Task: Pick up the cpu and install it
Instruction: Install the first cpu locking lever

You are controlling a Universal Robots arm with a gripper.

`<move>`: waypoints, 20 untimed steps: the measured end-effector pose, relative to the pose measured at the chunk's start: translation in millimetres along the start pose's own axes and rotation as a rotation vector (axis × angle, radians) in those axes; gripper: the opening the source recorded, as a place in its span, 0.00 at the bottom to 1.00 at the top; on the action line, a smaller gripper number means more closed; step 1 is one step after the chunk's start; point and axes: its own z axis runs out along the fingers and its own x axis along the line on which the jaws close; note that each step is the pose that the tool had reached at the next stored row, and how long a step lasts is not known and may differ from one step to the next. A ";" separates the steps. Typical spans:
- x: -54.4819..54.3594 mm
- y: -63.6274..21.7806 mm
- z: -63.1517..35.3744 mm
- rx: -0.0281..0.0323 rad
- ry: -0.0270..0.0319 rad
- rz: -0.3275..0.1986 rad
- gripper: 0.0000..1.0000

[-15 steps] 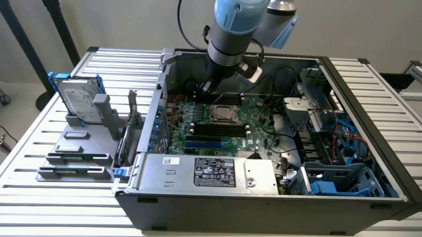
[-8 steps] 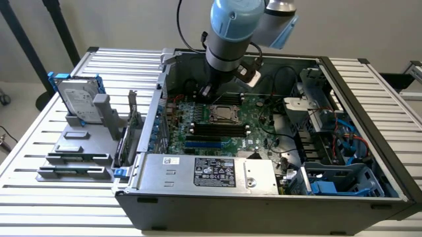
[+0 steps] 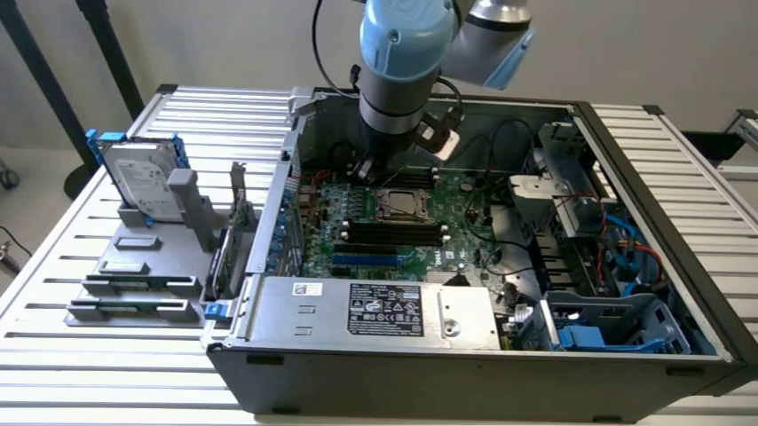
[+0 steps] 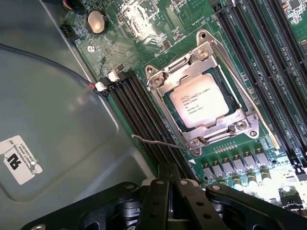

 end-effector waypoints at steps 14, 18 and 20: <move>-1.4 -5.4 8.3 -0.0789 -0.0388 -0.025 0.11; -1.2 -5.6 8.6 -0.0764 -0.0425 -0.023 0.11; -1.2 -5.6 8.8 -0.0715 -0.0455 -0.020 0.11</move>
